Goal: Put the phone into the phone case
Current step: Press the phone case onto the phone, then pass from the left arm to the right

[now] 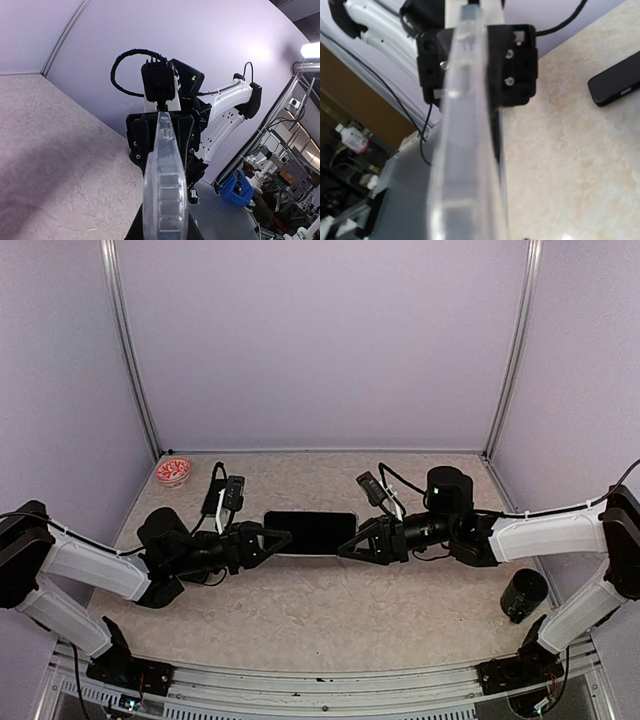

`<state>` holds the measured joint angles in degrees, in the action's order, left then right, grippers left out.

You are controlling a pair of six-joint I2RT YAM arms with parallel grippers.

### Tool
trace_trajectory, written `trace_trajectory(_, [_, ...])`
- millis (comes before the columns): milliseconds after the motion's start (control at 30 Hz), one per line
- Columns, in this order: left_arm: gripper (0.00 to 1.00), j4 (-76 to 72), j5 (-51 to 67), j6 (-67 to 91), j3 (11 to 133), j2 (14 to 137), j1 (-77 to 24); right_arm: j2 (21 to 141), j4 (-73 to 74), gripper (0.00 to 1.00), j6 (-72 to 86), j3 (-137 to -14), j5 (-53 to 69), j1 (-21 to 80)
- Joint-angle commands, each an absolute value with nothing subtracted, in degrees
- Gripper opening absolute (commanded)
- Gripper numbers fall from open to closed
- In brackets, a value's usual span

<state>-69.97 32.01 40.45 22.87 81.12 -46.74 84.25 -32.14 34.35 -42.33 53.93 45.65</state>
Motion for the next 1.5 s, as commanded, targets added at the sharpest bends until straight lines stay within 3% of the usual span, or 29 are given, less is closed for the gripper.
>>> trace_trajectory(0, [0.00, -74.3, 30.7, 39.5, 23.1, 80.9, -47.4, 85.4, -35.3, 0.23, 36.7, -41.7, 53.5, 46.2])
trace_trajectory(133, [0.00, -73.9, 30.3, 39.3, 23.2, 81.0, -47.7, 86.5, -34.4, 0.00, 36.6, -42.1, 53.3, 46.2])
trace_trajectory(433, [0.00, -69.6, 30.2, 37.7, 23.7, 79.8, -47.6, 84.0, -25.7, 0.00, 29.6, -44.1, 50.7, 46.2])
trace_trajectory(633, [0.00, -62.3, 31.9, 35.9, 24.6, 77.2, -46.8, 79.1, -8.6, 0.58, 15.3, -47.5, 41.2, 46.2])
trace_trajectory(867, [0.00, -46.9, 33.9, 33.1, 29.1, 74.6, -46.7, 75.6, 1.4, 0.80, 4.8, -49.1, 33.4, 46.5])
trace_trajectory(967, [0.00, -44.2, 35.0, 33.3, 30.3, 74.9, -46.7, 75.0, 3.1, 0.98, 1.0, -49.8, 31.4, 47.7])
trace_trajectory(1467, [0.00, -38.2, 34.8, 36.5, 34.3, 78.1, -46.9, 80.2, 6.1, 1.00, -10.5, -55.0, 6.9, 61.4])
